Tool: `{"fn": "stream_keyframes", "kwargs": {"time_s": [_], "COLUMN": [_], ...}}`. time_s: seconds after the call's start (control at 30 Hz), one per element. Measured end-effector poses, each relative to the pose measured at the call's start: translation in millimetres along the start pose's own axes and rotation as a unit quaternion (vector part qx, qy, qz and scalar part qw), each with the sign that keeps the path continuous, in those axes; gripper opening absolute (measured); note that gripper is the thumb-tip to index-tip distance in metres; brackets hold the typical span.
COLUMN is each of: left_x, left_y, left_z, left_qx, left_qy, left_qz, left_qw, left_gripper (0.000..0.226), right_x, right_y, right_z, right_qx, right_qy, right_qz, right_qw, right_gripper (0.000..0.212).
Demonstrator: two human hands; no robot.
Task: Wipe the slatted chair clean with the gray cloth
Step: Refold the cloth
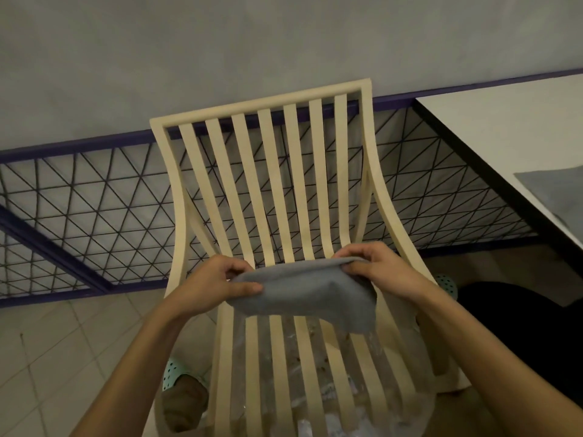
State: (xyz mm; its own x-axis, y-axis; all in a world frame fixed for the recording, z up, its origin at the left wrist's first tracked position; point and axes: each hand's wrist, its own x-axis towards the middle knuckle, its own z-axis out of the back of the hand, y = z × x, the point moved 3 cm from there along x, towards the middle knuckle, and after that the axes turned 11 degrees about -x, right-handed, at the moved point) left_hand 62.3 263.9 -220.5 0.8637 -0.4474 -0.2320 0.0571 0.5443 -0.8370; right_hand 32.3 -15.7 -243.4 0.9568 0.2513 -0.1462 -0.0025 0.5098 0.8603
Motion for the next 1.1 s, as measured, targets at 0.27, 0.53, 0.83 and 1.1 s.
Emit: {"fn": "stream_keyframes", "kwargs": {"time_s": [0.27,0.53,0.83,1.1], "left_x": [-1.4,16.1,98.2,162.7], "left_y": [12.7,-29.4,-153.4,-279.5], "left_z": [-25.5,-48.9,-81.6,-156.0], "left_qx": [-0.463,-0.361,-0.28,-0.197], "left_qy": [-0.186,-0.321,-0.207,-0.049], "left_qz": [0.018,-0.072,-0.17,-0.243], "left_qw": [0.866,0.873,0.922,0.949], "left_gripper": [0.032,0.015,0.017,0.013], "right_x": [-9.1,-24.5,-93.3,-207.8], "right_y": [9.8,25.6,50.7,35.8], "right_z": [8.3,26.2,131.4,202.7], "right_qx": [0.185,-0.006,-0.147,-0.122], "right_qy": [-0.095,-0.28,-0.405,-0.466], "right_qz": [-0.061,-0.018,-0.064,-0.181], "right_qw": [0.976,0.96,0.9,0.857], "right_gripper": [0.027,0.039,0.024,0.008]}}
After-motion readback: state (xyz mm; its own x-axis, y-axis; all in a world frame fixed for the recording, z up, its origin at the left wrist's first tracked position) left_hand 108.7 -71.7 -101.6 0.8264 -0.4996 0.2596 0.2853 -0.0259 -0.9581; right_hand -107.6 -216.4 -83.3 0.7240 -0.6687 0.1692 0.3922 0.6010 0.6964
